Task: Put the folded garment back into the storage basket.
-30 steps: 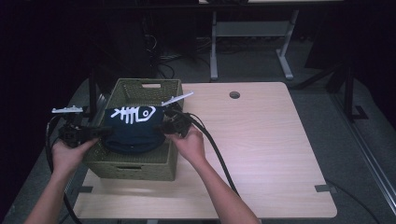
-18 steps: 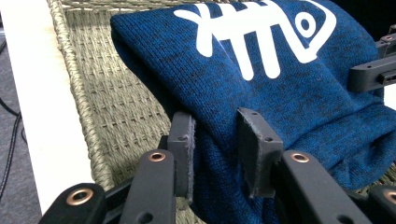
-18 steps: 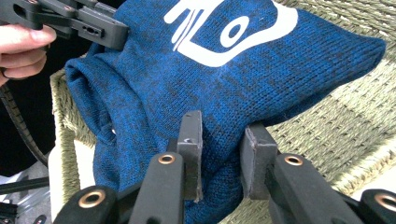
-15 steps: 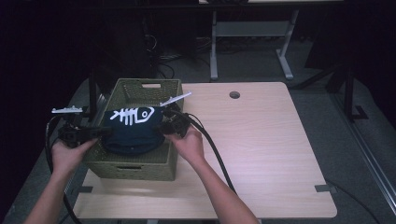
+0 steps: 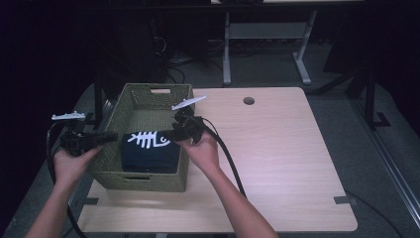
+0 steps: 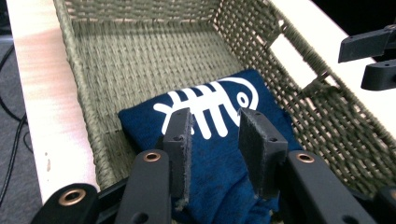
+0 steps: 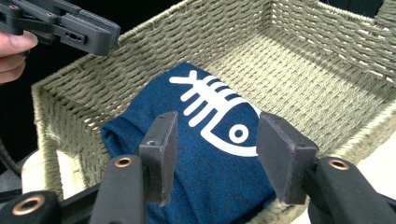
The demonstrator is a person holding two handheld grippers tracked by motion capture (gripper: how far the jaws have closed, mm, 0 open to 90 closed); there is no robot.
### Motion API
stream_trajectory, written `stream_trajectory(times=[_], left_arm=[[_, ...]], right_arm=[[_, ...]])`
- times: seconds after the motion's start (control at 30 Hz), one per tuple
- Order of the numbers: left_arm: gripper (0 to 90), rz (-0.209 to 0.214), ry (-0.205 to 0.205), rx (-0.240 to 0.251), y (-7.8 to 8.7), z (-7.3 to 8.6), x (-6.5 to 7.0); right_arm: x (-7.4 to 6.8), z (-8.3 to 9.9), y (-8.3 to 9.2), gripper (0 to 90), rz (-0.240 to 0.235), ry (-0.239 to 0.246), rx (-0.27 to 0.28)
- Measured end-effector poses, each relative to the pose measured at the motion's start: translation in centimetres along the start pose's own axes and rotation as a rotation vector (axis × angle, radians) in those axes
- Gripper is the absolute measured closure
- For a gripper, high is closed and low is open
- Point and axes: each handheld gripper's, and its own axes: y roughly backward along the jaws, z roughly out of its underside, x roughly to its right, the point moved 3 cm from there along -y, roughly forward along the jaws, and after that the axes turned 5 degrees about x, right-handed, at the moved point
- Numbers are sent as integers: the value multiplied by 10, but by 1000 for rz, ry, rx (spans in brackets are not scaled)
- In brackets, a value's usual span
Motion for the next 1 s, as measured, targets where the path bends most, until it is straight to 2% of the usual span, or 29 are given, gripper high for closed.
stream_trajectory(times=[0.53, 1.0], left_arm=[[578, 46, -44, 37, -1, -10, 23], [516, 91, -99, 49, -13, -17, 55]], right_arm=[[20, -5, 40, 443, -62, -49, 74], [40, 6, 82, 354, -48, -56, 113]])
